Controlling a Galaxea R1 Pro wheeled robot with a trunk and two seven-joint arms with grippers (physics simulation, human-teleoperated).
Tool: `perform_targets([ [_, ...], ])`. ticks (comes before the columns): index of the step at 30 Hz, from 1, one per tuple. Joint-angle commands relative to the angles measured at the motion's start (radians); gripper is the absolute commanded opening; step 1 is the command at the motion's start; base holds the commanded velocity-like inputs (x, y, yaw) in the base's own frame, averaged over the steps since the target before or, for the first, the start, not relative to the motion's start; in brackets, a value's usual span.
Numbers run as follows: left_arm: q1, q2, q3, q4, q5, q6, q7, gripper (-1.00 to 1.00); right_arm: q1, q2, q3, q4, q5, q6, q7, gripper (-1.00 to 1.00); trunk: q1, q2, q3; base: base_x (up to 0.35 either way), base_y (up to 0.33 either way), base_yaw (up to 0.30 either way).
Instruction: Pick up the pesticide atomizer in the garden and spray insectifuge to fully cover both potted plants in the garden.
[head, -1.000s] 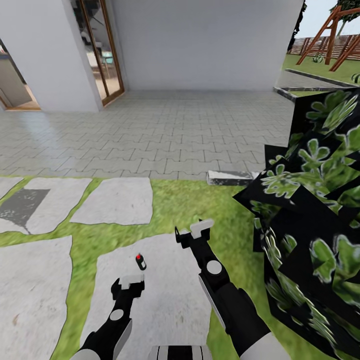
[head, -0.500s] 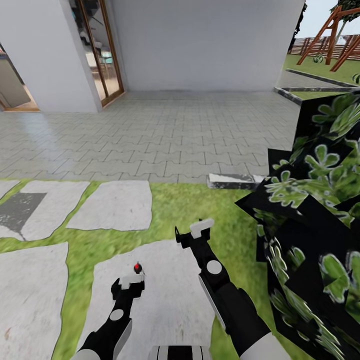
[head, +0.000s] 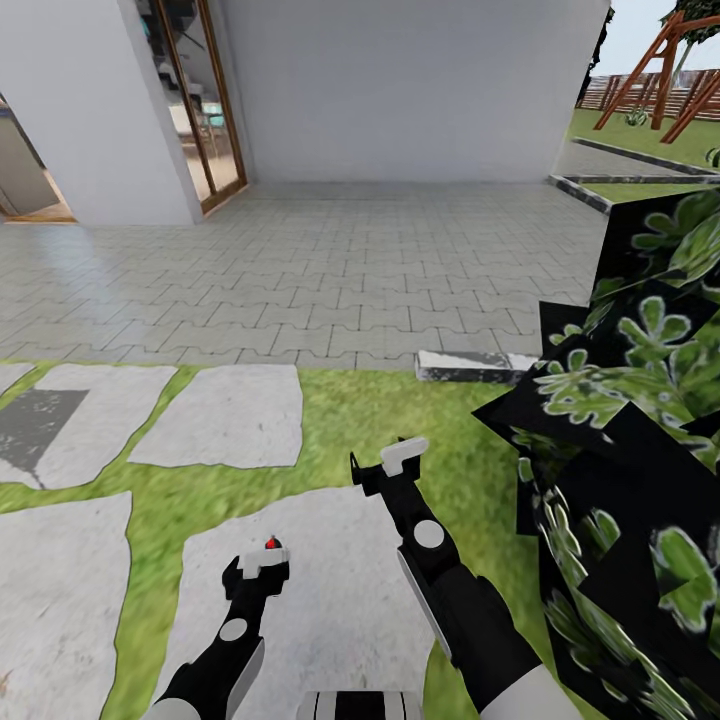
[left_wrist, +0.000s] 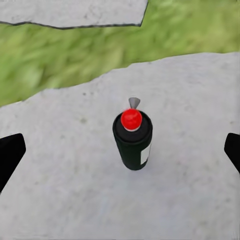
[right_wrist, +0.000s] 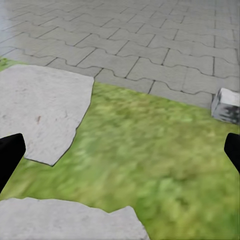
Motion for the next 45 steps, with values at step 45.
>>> perform_targets([
  [45,-0.001,-0.001,-0.001,0.016,-0.01,-0.085,0.003,1.0,0.0,0.0,0.002,-0.006,0.01,0.007,-0.005,1.0,0.012,-0.006,-0.101,0.039,0.0,0.0],
])
